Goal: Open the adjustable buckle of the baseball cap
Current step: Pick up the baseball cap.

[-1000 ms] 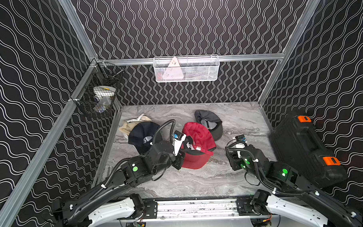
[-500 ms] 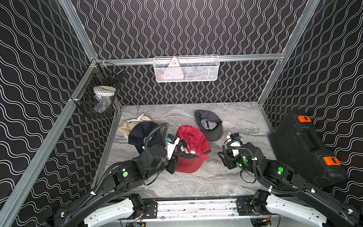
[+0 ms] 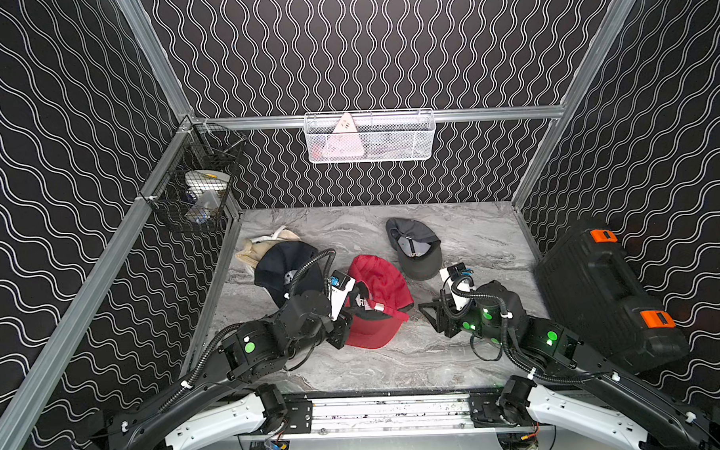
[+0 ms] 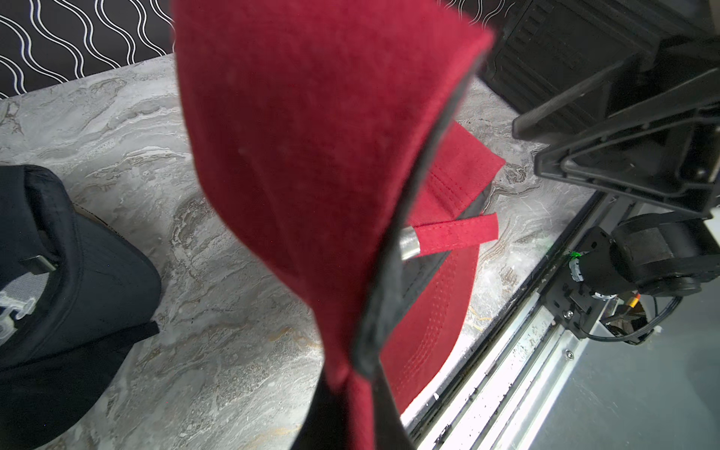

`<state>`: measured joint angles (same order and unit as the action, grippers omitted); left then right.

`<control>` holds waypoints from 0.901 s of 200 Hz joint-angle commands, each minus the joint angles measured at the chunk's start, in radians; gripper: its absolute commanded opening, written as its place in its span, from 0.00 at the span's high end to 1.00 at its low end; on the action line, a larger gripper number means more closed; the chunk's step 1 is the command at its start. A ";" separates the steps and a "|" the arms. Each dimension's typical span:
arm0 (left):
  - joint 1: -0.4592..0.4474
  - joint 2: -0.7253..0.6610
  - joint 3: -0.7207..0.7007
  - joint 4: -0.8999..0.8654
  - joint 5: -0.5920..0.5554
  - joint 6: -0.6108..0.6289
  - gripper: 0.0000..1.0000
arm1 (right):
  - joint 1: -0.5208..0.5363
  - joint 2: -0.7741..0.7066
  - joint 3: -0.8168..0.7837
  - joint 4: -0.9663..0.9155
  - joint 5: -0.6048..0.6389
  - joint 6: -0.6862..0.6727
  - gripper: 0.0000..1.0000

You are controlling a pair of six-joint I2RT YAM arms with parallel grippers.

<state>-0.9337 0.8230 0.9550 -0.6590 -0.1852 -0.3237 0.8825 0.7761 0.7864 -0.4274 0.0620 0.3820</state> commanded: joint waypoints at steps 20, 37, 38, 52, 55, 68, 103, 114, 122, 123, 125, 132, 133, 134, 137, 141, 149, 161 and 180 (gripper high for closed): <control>-0.002 -0.012 -0.015 0.045 0.011 -0.026 1.00 | 0.001 0.029 -0.026 0.139 -0.045 0.064 0.41; -0.002 -0.021 -0.021 0.049 0.014 -0.032 1.00 | 0.001 0.041 -0.037 0.182 -0.058 0.081 0.41; -0.002 -0.021 -0.022 0.051 0.015 -0.032 1.00 | 0.001 0.042 -0.038 0.186 -0.059 0.081 0.41; -0.002 -0.026 -0.029 0.056 0.018 -0.035 1.00 | 0.002 0.052 -0.048 0.221 -0.071 0.096 0.41; -0.002 -0.027 -0.030 0.057 0.019 -0.037 1.00 | 0.001 0.054 -0.050 0.228 -0.074 0.099 0.41; -0.002 -0.028 -0.035 0.063 0.024 -0.038 1.00 | 0.001 0.066 -0.057 0.253 -0.085 0.113 0.41; -0.004 -0.034 -0.045 0.079 0.036 -0.047 1.00 | 0.000 0.094 -0.076 0.317 -0.107 0.139 0.42; -0.004 -0.036 -0.048 0.078 0.036 -0.049 1.00 | -0.001 0.099 -0.083 0.330 -0.112 0.147 0.43; -0.004 -0.040 -0.048 0.079 0.036 -0.052 1.00 | 0.000 0.102 -0.088 0.340 -0.113 0.149 0.44; -0.004 -0.041 -0.048 0.079 0.036 -0.051 1.00 | 0.000 0.103 -0.088 0.341 -0.113 0.150 0.45; -0.004 -0.041 -0.048 0.079 0.036 -0.051 1.00 | 0.000 0.103 -0.089 0.342 -0.113 0.152 0.45; -0.004 -0.045 -0.051 0.082 0.040 -0.055 1.00 | 0.000 0.105 -0.093 0.348 -0.116 0.155 0.47; -0.004 -0.045 -0.050 0.083 0.040 -0.056 1.00 | 0.000 0.105 -0.094 0.349 -0.116 0.155 0.47; -0.004 -0.045 -0.050 0.083 0.041 -0.056 1.00 | 0.000 0.105 -0.095 0.349 -0.116 0.156 0.47; -0.004 -0.047 -0.050 0.086 0.042 -0.057 1.00 | 0.000 0.106 -0.097 0.354 -0.120 0.157 0.49; -0.004 -0.048 -0.052 0.091 0.048 -0.059 1.00 | -0.001 0.107 -0.101 0.359 -0.125 0.159 0.51; -0.004 -0.052 -0.056 0.103 0.059 -0.062 1.00 | -0.002 0.109 -0.109 0.369 -0.131 0.162 0.55; -0.005 -0.051 -0.065 0.121 0.076 -0.065 1.00 | -0.001 0.109 -0.116 0.383 -0.139 0.167 0.68; -0.005 -0.041 -0.074 0.134 0.091 -0.065 1.00 | -0.004 0.093 -0.128 0.396 -0.134 0.171 0.92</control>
<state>-0.9367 0.7753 0.8898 -0.5949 -0.1238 -0.3683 0.8810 0.8825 0.6685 -0.1028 -0.0647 0.5308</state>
